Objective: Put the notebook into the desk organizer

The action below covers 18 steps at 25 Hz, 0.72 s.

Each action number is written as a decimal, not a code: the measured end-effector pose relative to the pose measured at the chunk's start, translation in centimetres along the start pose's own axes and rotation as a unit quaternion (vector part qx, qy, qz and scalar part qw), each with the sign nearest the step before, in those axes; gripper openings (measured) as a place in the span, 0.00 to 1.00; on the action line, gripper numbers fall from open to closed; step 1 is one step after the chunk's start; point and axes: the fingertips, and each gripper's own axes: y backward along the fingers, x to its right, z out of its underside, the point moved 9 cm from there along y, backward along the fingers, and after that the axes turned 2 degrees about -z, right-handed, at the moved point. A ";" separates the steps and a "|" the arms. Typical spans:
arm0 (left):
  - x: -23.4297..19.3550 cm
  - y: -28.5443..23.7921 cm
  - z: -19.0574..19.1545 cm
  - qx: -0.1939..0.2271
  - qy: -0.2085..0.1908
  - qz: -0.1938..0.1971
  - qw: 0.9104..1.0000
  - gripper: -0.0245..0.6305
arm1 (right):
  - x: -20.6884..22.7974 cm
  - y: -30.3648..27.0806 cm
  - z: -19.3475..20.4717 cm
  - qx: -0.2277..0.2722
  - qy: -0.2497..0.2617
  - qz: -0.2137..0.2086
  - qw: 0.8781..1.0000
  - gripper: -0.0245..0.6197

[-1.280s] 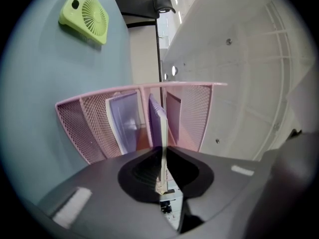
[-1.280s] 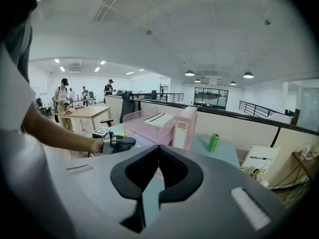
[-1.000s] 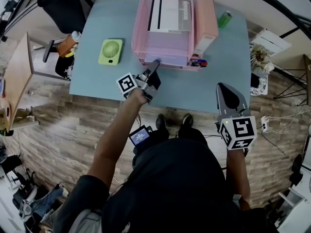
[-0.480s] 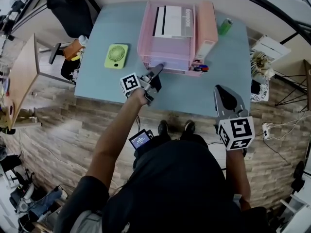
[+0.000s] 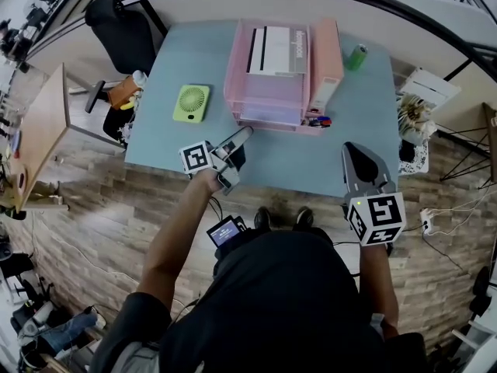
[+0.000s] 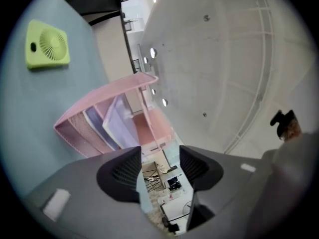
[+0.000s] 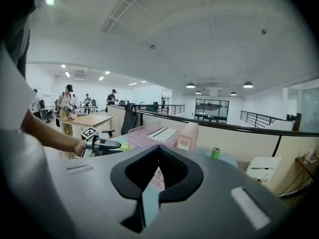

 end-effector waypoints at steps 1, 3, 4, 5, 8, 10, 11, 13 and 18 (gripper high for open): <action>0.9 0.5 -0.4 -0.004 -0.029 -0.001 1.000 0.43 | 0.0 0.1 -0.3 0.007 -0.002 -0.001 1.000 0.04; 2.9 1.7 -1.6 -0.011 -0.106 -0.010 0.994 0.42 | -0.1 0.4 -1.1 0.025 -0.008 -0.005 1.000 0.04; 4.1 2.3 -2.2 -0.012 -0.148 -0.017 0.989 0.42 | -0.2 0.7 -1.5 0.034 -0.011 -0.008 0.999 0.04; 5.2 3.0 -2.8 -0.011 -0.189 -0.025 0.982 0.39 | -0.3 1.0 -2.1 0.044 -0.012 -0.010 0.999 0.04; 8.4 5.5 -4.3 -0.005 -0.305 -0.056 0.951 0.30 | -0.6 2.2 -4.3 0.073 -0.010 -0.012 0.997 0.04; 10.3 7.6 -5.0 0.007 -0.384 -0.081 0.920 0.24 | -0.8 3.1 -5.6 0.093 -0.004 -0.008 0.996 0.04; 11.4 8.6 -5.3 0.015 -0.417 -0.093 0.904 0.22 | -0.9 3.5 -6.2 0.101 0.002 -0.005 0.995 0.04; 13.5 10.3 -5.5 0.029 -0.469 -0.119 0.875 0.19 | -1.0 4.2 -7.2 0.107 0.015 0.003 0.994 0.04; 17.6 13.2 -4.9 0.062 -0.523 -0.157 0.835 0.19 | -1.2 5.1 -8.2 0.122 0.010 0.003 0.992 0.04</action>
